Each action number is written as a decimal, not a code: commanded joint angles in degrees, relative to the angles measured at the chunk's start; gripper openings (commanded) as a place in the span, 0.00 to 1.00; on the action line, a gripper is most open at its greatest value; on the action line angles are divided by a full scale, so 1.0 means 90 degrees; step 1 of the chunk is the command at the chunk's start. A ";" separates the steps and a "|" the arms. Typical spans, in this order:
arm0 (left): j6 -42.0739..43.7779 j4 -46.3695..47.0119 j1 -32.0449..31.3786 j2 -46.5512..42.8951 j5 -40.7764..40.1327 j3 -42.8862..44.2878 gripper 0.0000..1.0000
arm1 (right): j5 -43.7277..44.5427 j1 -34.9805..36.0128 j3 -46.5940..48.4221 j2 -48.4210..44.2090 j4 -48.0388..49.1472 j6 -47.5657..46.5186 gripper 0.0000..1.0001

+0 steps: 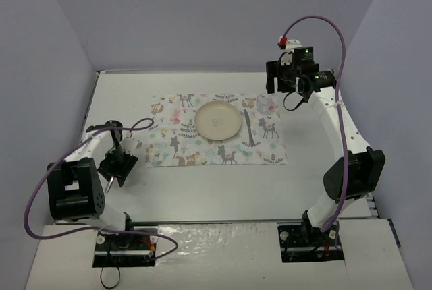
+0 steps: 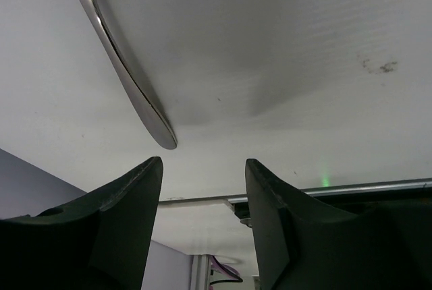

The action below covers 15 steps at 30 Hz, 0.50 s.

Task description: Set the dinner table for one person

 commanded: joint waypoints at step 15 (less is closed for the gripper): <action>0.0055 0.0079 0.0140 0.2098 -0.0006 0.1736 0.49 | -0.0111 -0.0433 -0.0240 -0.0341 0.0271 0.0098 0.73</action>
